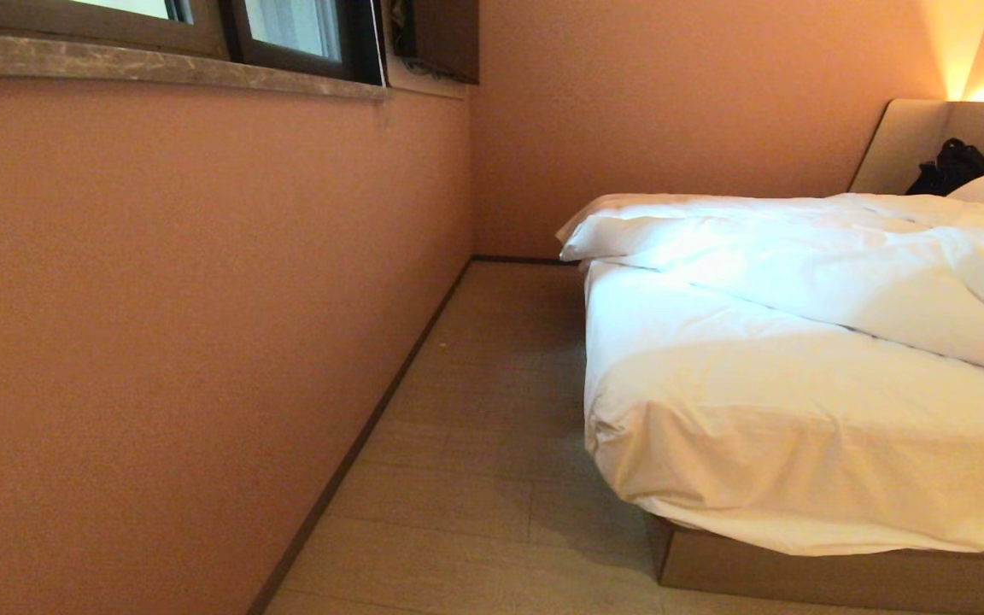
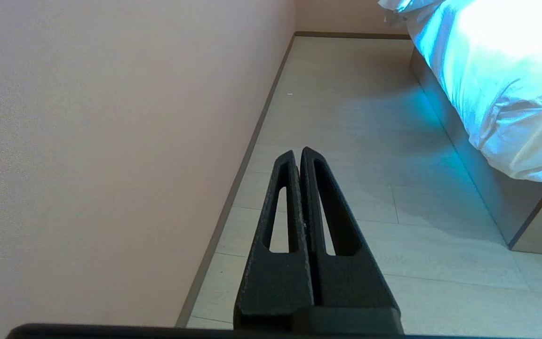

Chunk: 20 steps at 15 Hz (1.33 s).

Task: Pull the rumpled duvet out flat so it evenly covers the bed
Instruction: Hold the folded corner of the quilt

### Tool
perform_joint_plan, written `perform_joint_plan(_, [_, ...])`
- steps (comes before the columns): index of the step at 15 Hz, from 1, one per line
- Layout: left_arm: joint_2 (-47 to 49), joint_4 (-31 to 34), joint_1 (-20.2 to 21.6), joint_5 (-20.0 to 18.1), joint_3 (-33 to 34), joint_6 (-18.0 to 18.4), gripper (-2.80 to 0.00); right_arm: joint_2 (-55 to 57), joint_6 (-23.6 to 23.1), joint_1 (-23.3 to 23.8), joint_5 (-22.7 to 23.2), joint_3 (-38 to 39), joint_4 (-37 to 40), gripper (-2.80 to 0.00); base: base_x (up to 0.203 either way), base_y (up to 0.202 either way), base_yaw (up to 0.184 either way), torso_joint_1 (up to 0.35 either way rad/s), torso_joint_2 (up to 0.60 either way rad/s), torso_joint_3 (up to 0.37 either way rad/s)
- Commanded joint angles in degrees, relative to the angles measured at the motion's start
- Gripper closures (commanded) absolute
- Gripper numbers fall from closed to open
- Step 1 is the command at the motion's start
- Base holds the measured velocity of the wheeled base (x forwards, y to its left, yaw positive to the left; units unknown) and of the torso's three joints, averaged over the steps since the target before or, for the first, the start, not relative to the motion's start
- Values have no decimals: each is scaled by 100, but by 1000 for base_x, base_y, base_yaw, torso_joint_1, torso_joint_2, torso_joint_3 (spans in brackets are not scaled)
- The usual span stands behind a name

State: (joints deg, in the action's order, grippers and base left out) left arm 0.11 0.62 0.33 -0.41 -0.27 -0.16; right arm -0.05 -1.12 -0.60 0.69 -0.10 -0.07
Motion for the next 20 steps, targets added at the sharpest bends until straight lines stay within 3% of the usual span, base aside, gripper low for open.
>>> perform_joint_plan(1, [-2, 0, 2, -2, 0, -11, 0, 5, -2, -2, 2, 1, -1, 0, 0, 0, 0, 0, 0, 0])
perform_joint_plan(20, [-2, 17, 11, 33, 9, 42, 0, 5, -2, -2, 2, 7, -1, 0, 0, 0, 0, 0, 0, 0])
